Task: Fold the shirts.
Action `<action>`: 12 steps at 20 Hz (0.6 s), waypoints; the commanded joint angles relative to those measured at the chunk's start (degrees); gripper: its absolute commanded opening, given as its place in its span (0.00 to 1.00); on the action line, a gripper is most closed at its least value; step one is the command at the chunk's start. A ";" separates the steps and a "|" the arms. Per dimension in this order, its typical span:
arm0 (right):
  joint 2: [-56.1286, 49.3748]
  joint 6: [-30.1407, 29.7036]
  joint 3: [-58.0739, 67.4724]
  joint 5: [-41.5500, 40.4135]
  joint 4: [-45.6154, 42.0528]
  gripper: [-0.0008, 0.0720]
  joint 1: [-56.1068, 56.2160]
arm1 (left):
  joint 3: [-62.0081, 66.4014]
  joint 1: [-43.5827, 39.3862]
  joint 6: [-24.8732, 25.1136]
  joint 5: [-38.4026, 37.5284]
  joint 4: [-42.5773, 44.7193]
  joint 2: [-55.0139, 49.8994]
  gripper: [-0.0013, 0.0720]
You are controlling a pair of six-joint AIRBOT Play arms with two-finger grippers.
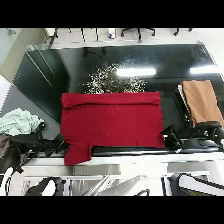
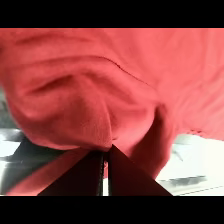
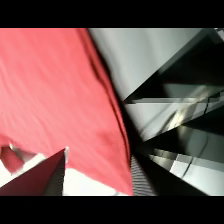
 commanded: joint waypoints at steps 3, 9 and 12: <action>-1.01 2.29 -0.33 -3.93 -2.03 0.56 6.56 | 0.17 4.74 0.33 3.17 0.83 6.73 0.04; -0.20 3.39 -0.31 -4.31 -2.27 0.04 6.73 | 0.20 2.97 1.20 5.81 0.92 8.48 0.04; 3.80 14.21 -0.31 -3.02 -14.14 0.04 6.73 | 2.49 0.66 -0.83 11.23 7.37 8.48 0.04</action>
